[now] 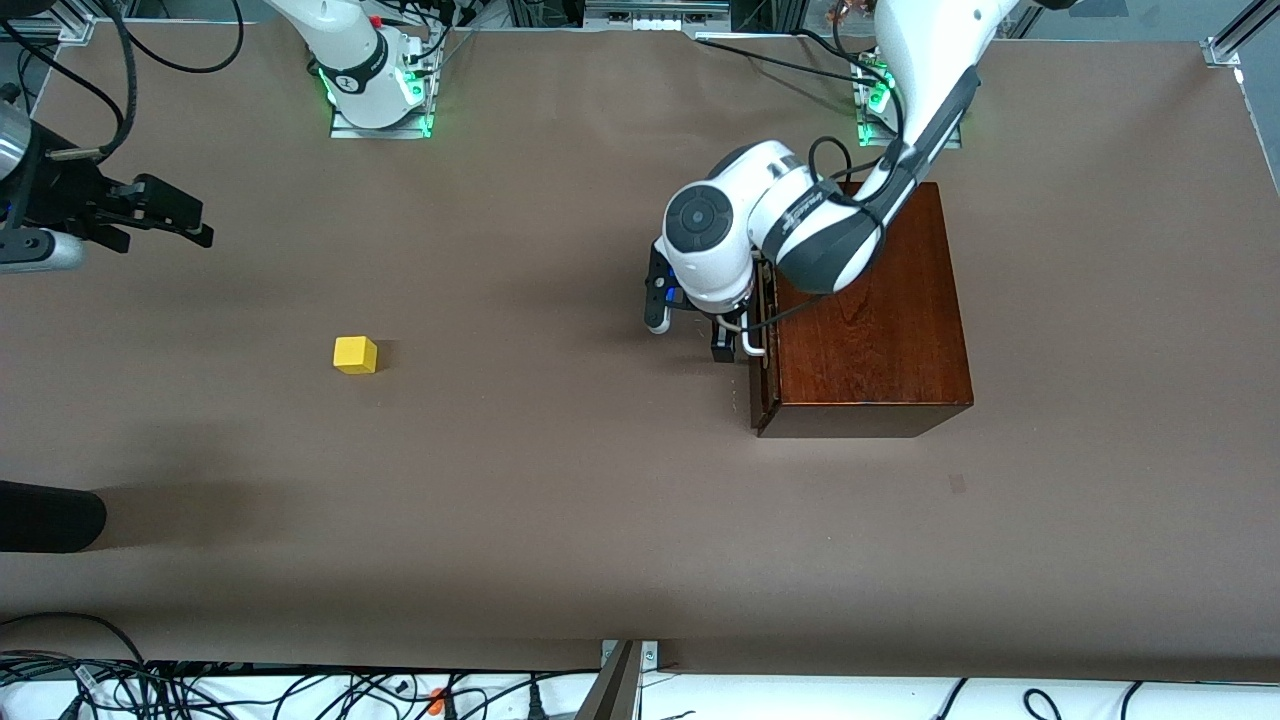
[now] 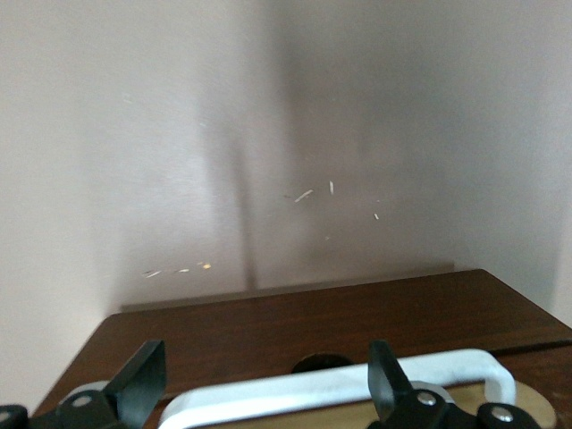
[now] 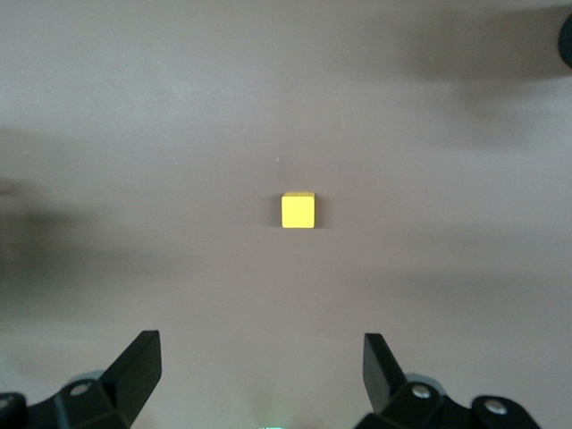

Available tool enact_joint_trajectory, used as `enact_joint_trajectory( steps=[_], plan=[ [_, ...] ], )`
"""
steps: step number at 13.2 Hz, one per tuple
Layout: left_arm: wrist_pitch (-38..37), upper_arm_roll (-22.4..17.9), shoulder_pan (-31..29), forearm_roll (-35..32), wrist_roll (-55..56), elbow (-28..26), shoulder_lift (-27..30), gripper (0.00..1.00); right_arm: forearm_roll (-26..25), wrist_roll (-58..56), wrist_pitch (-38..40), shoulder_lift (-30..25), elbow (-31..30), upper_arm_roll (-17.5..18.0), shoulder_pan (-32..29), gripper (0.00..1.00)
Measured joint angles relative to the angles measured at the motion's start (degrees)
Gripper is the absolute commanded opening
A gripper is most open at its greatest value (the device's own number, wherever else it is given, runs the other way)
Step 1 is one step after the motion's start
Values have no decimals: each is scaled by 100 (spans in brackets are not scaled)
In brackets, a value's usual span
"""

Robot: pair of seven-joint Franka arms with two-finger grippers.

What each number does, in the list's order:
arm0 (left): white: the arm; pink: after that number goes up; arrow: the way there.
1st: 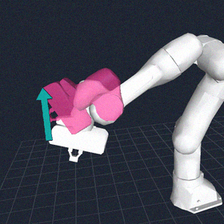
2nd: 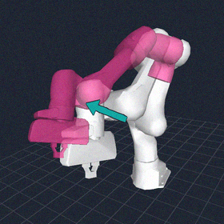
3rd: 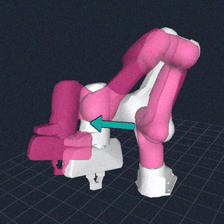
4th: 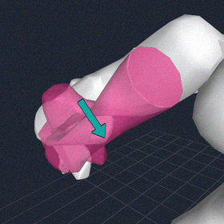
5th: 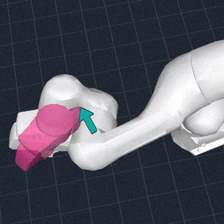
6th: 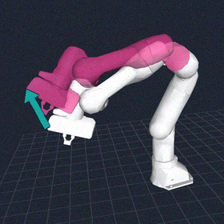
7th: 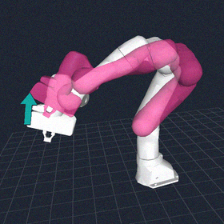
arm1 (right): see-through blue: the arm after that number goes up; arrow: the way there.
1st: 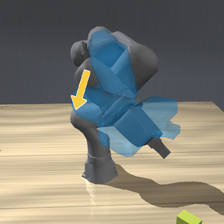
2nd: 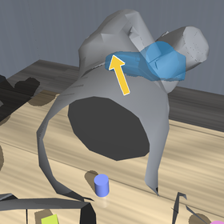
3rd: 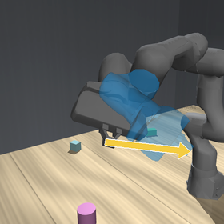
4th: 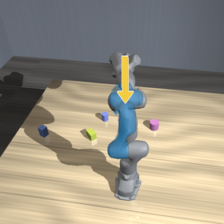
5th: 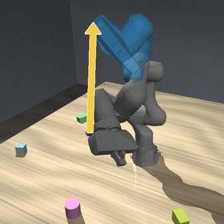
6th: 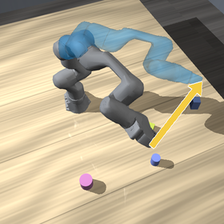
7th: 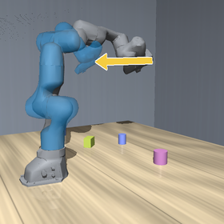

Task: Open drawer, take yellow block, close drawer
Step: 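Push the drawer shut with the left gripper while the right gripper retracts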

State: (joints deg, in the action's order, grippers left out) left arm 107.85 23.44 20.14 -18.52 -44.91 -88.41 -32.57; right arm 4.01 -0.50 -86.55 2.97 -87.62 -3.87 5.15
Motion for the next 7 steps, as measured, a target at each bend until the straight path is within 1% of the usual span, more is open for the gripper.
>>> enact_joint_trajectory(
  steps=[1,3,7],
  plan=[
    [-78,0,-6,80,120,25,168,100,-206,-3,3,12,2,3,2,100],
    [-510,-6,-122,172,539,102,570,100,-577,-4,2,45,4,15,11,100],
    [-1610,-21,-839,407,1020,608,1184,100,-674,-4,3,68,5,15,12,100]
  ],
)
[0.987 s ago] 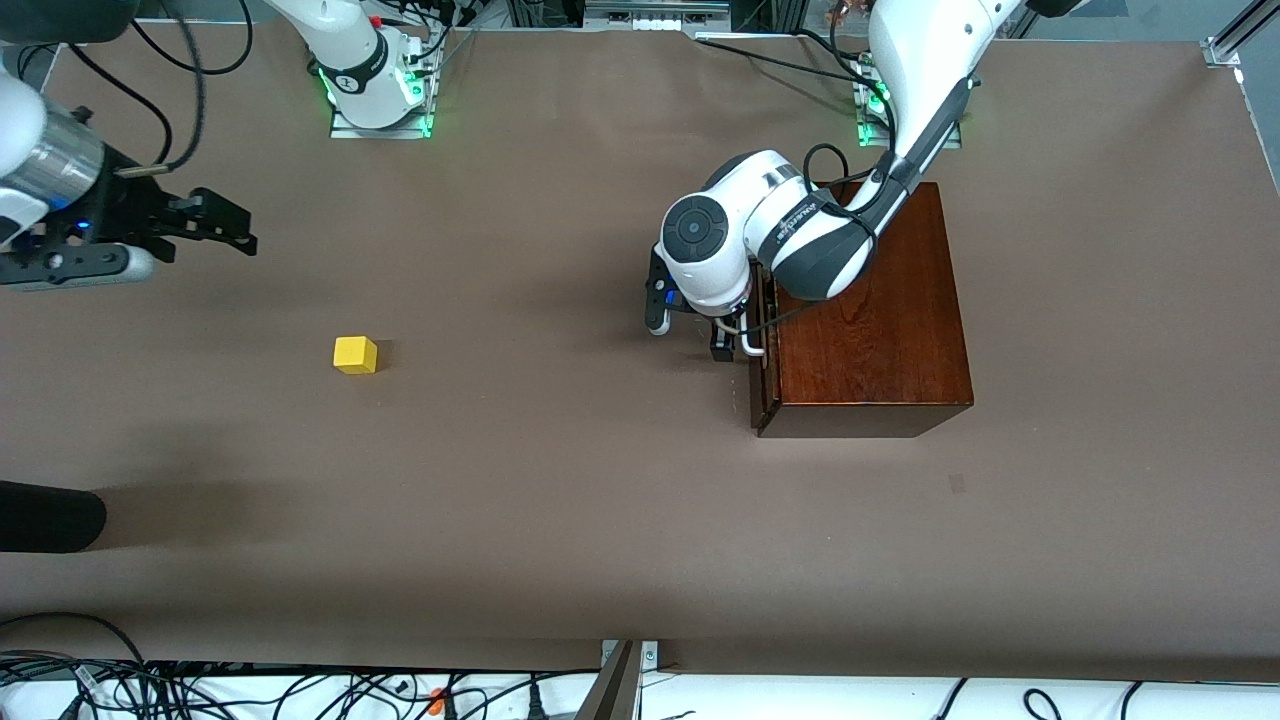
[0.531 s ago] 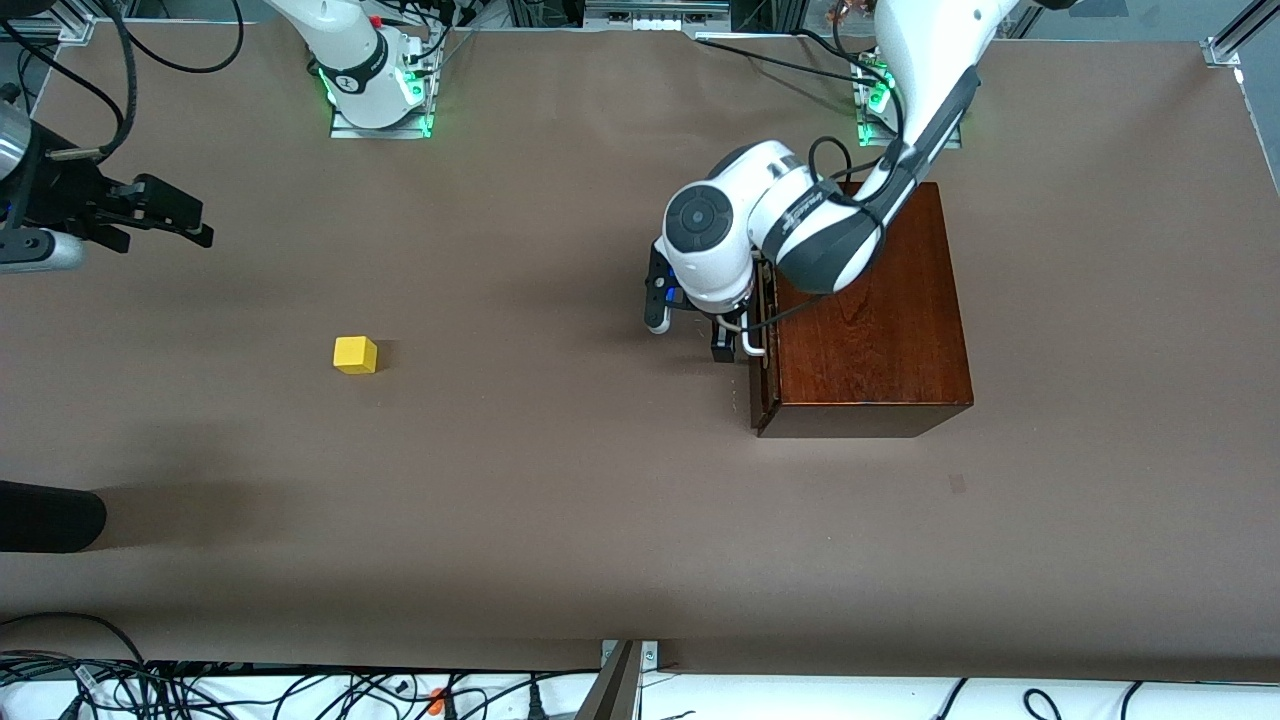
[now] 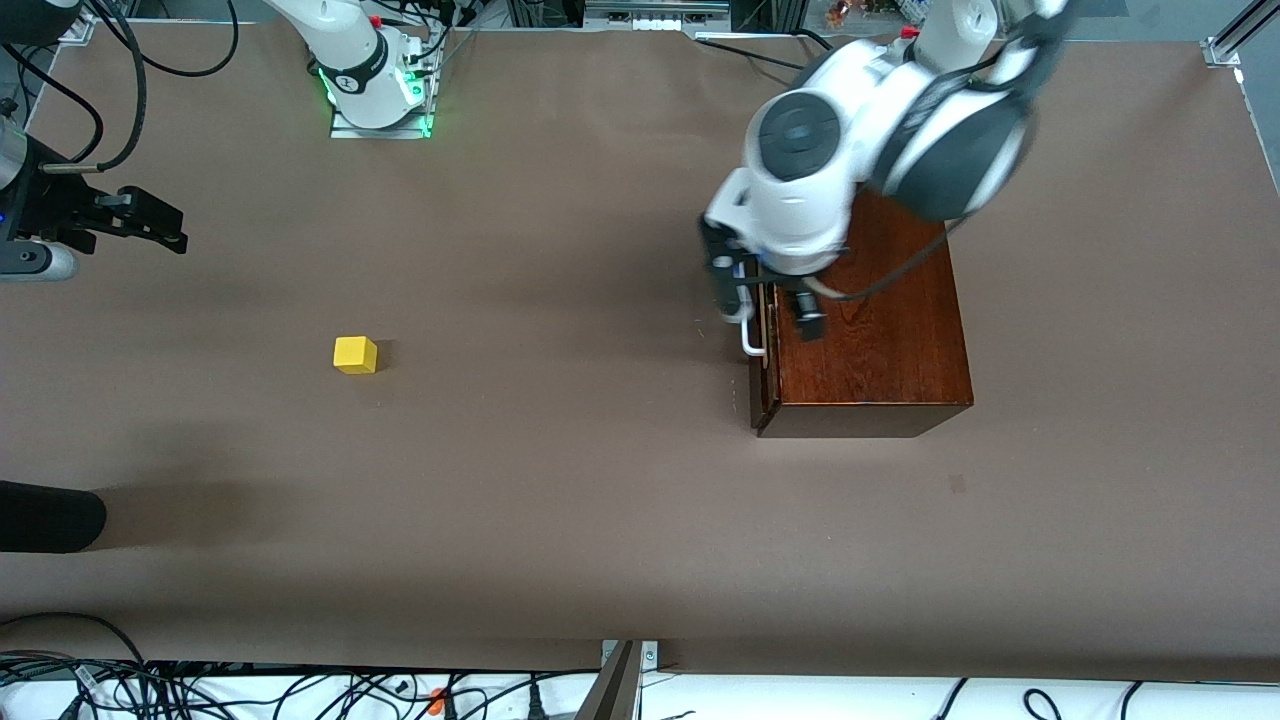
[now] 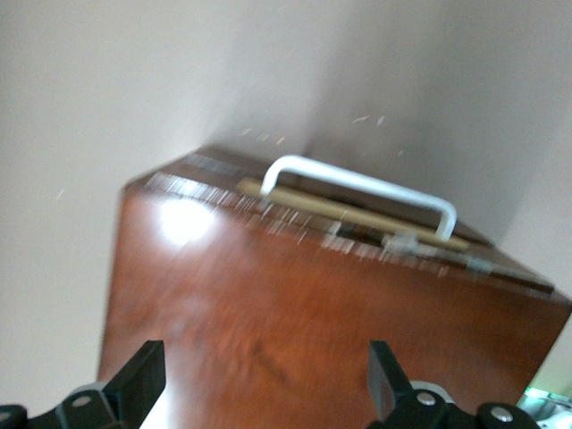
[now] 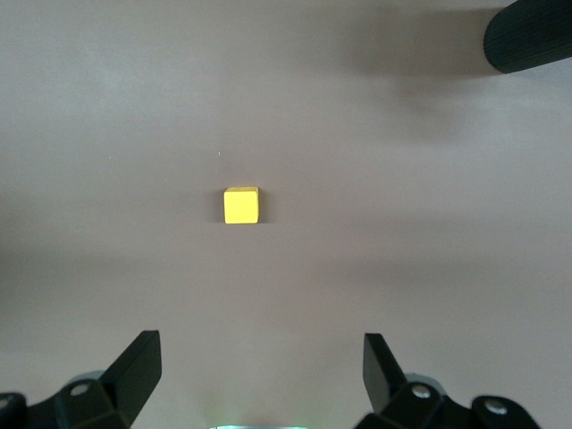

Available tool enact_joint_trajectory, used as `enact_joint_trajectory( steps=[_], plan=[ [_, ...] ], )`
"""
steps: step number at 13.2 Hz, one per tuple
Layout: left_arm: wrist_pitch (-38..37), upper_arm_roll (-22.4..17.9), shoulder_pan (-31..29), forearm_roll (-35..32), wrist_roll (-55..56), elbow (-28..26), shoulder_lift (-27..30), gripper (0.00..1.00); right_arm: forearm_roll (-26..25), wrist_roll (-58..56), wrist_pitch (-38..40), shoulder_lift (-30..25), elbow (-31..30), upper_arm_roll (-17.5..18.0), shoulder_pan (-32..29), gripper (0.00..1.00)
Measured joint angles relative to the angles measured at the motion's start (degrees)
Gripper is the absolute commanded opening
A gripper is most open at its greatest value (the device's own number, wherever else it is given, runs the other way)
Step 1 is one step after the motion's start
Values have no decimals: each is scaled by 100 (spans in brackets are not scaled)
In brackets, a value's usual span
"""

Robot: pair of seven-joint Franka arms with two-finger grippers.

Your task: Open drawer, take yellow block, close drawer

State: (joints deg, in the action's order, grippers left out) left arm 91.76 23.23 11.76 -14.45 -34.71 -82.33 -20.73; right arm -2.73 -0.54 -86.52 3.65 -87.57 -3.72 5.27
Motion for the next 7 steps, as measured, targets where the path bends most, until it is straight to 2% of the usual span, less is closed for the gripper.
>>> enact_joint_trajectory(
  steps=[7],
  plan=[
    [-530,-29,-1294,24,218,798,220,100,0,0,15,12,1,-3,-1,100]
  ],
)
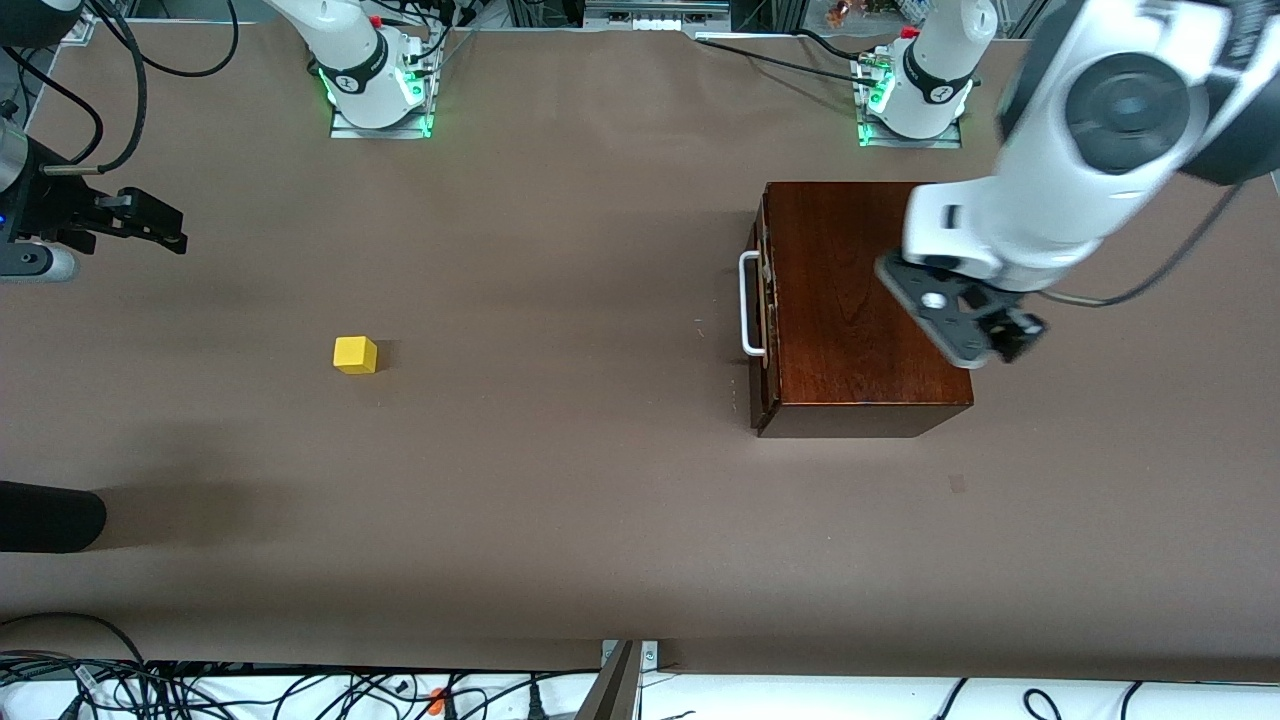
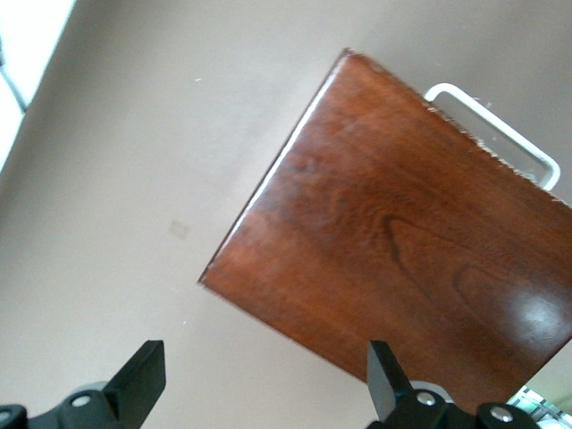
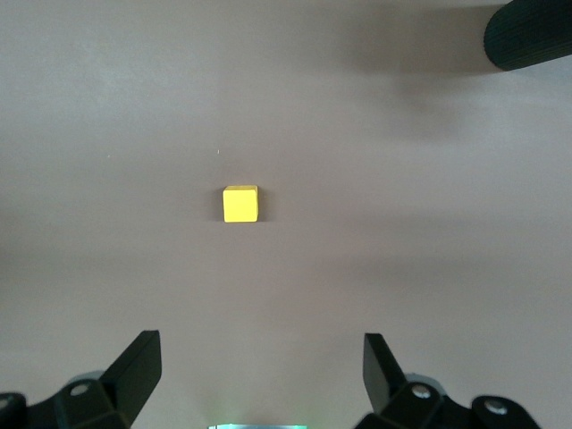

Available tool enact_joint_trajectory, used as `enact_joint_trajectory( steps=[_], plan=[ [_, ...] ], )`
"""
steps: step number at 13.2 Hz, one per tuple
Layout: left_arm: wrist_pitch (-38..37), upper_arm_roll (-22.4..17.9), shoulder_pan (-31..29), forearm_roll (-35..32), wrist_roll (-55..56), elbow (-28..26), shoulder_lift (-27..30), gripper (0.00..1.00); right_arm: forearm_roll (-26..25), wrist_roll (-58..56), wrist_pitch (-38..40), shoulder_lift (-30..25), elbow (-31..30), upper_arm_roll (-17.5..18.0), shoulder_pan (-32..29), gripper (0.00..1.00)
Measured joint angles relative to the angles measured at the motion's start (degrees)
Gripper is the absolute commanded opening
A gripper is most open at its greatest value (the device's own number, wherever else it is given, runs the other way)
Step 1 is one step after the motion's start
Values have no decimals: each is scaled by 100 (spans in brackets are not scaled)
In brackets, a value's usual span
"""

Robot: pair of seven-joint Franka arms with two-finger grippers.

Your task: Open drawer, take yellow block, close drawer

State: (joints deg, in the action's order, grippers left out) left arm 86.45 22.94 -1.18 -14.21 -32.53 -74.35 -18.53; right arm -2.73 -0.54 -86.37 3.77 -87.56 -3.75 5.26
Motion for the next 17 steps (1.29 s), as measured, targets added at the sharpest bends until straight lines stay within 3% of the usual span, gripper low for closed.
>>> enact_joint_trajectory(
  steps=[5,7,9,11,14,17],
  plan=[
    [-59,-202,-869,943,686,181,125,100,1,1,0,0,5,3,2,100],
    [-107,-819,-597,1106,1503,175,376,100,1,1,0,0,7,3,2,100],
    [-86,-1770,168,1113,2332,48,647,100,1,1,0,0,7,3,2,100],
    [232,-2256,467,1114,2749,-433,995,100,1,1,-1,0,9,3,2,100],
    [627,-2398,445,1122,2918,-1357,1519,100,1,1,-1,0,9,3,2,100],
    [813,-2420,428,1137,2975,-1766,1765,100,1,1,-1,0,10,3,2,100]
  ],
)
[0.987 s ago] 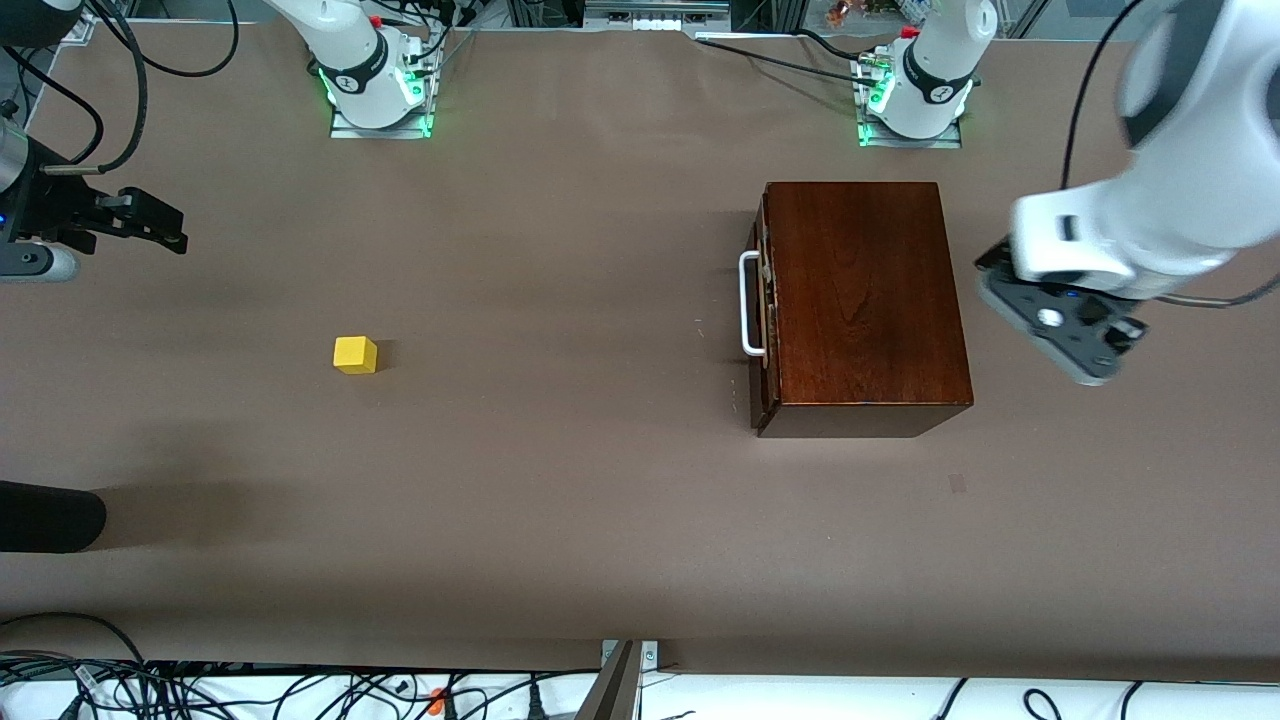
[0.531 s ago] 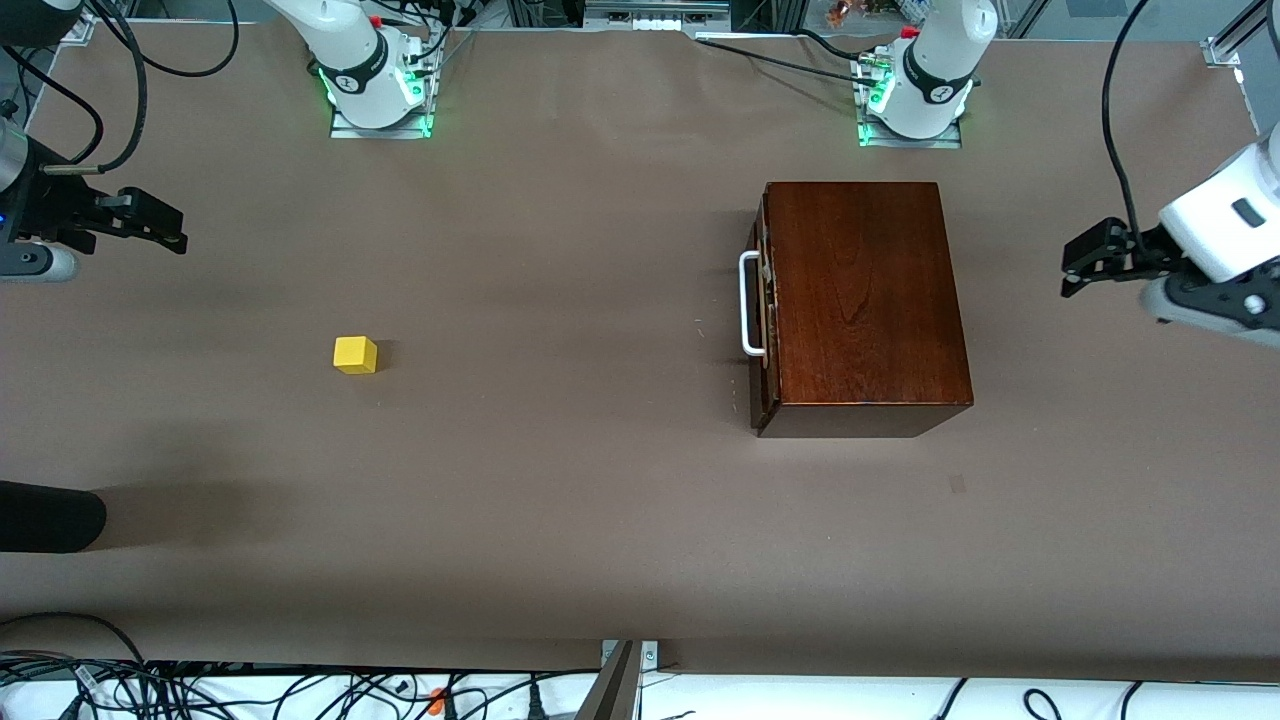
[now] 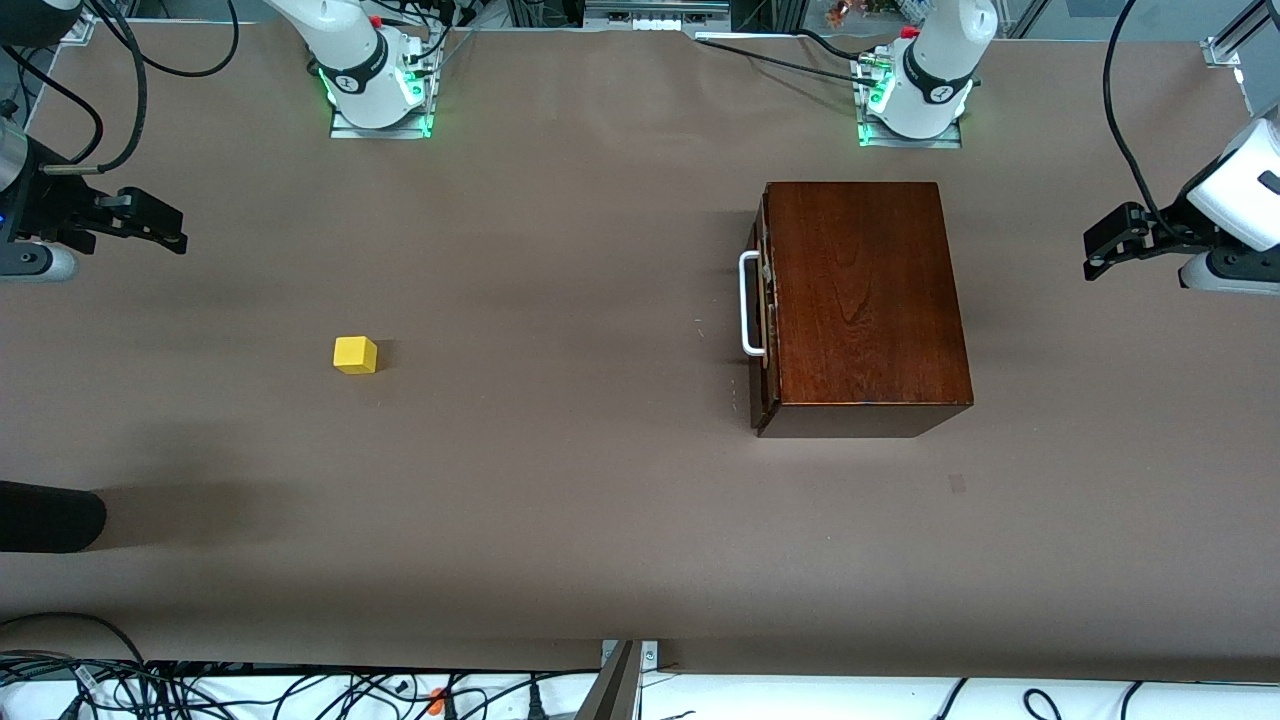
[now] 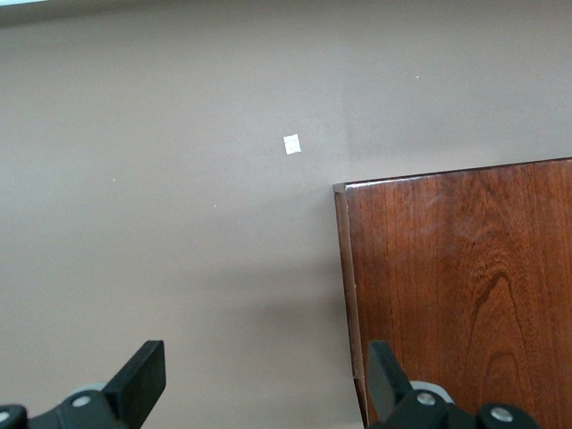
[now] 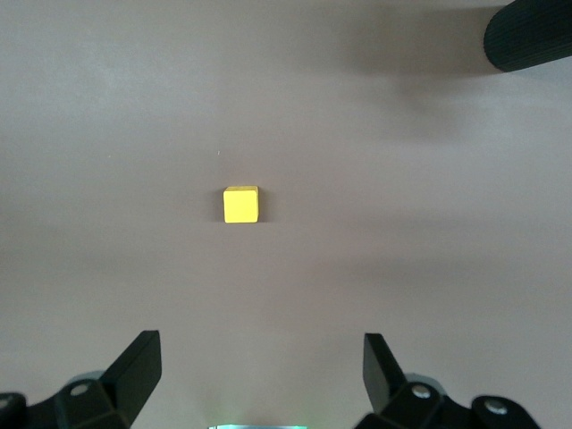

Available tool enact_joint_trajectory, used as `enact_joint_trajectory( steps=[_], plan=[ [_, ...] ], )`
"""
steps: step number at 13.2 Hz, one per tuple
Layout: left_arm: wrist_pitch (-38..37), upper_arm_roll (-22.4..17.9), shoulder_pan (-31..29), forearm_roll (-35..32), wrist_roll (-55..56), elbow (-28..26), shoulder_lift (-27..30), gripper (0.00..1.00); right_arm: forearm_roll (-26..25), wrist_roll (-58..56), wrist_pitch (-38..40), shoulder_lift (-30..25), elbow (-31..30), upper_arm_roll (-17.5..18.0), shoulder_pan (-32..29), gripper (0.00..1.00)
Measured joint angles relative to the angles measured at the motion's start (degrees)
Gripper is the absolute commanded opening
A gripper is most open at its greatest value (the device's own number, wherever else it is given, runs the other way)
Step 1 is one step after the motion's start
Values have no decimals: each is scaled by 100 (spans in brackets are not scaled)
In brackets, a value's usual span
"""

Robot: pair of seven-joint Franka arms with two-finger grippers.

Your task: Open drawer, take yellow block, close drawer

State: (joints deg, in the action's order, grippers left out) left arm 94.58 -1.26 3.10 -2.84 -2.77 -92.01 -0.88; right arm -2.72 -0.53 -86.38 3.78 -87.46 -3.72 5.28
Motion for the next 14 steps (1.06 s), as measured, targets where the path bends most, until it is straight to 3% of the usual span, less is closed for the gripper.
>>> enact_joint_trajectory(
  steps=[14],
  plan=[
    [217,3,-63,115,26,-228,62,100,0,0,0,0,0,-3,0,100]
  ],
)
